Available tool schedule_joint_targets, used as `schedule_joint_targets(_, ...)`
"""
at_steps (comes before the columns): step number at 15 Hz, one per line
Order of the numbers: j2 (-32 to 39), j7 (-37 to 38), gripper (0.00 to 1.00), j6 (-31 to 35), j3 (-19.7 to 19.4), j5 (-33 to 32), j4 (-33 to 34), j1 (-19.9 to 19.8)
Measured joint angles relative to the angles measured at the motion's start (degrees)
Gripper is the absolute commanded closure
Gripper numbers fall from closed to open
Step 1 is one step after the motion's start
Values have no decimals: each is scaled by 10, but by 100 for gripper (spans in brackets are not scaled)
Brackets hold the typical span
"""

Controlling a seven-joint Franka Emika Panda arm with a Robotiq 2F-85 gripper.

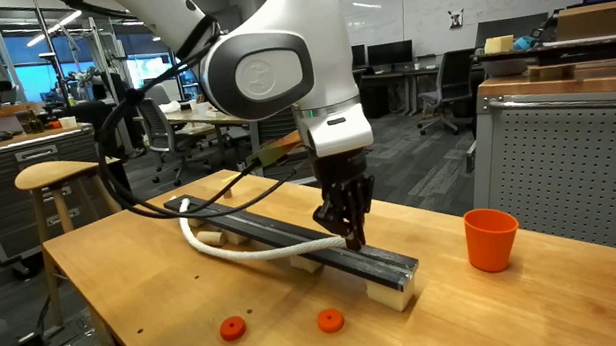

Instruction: Straighten the white string on the center of the black board

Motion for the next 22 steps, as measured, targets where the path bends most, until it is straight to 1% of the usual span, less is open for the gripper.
schedule_joint_targets(6,27,73,97,-43,-17,-19,51,-15)
schedule_joint_targets(11,55,133,97,-86,-18,-19,98,-20)
schedule_joint_targets(15,84,176,97,-98,-18,-19,136,-24)
schedule_joint_targets(18,102,194,97,-105,-18,-19,152,-25)
schedule_joint_targets(22,111,199,97,-105,-18,-25,150,-27)
